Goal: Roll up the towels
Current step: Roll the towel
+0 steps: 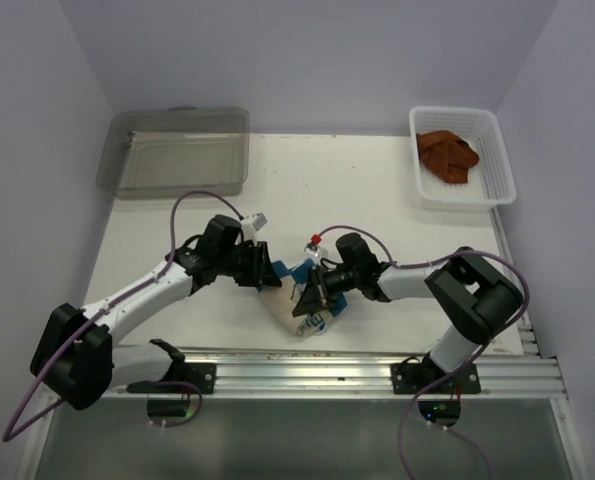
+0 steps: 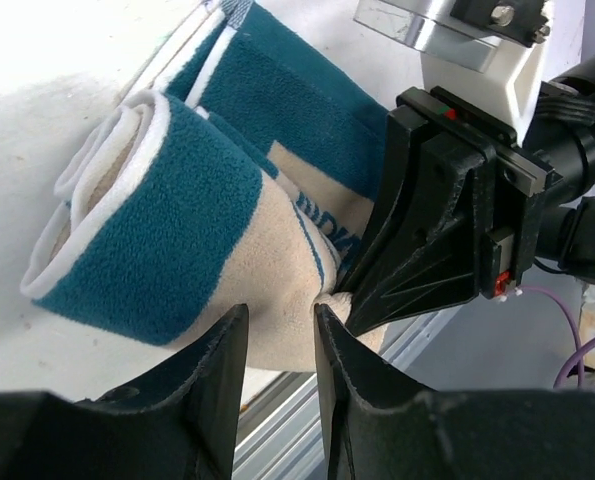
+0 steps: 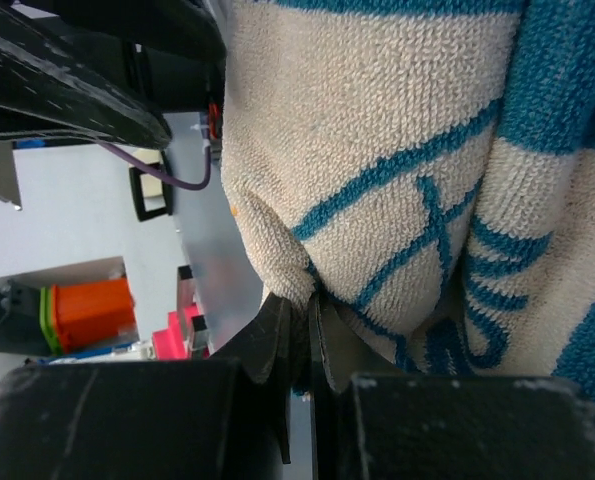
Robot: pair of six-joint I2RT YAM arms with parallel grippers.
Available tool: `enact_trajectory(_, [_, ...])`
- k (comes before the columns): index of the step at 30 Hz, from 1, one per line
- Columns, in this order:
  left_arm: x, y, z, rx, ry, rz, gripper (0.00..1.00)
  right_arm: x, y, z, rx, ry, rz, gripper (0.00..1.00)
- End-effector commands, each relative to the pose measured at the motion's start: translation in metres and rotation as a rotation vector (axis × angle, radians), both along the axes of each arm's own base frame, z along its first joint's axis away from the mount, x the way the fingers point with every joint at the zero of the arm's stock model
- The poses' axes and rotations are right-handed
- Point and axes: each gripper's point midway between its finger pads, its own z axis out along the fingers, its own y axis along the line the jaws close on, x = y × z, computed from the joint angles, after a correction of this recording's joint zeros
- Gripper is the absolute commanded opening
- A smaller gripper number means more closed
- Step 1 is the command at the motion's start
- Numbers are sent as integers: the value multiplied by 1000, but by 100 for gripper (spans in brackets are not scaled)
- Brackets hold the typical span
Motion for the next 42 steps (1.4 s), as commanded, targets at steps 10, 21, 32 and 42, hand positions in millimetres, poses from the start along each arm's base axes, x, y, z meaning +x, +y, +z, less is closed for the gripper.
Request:
enact_trajectory(10, [20,-21,-45,2,45,5,33,0,-8,-13,-32,49,8,6])
enact_trajectory(21, [10,-16,-77,55,129,3,32,20,-38,40,-314,-332,-114,53])
enact_trajectory(32, [4,-12,-82,63,140,-5,33,12,-44,67,-846,-926,-132,53])
enact_trajectory(42, [3,-12,-82,60,144,-4,33,-19,12,62,-932,-1159,1,63])
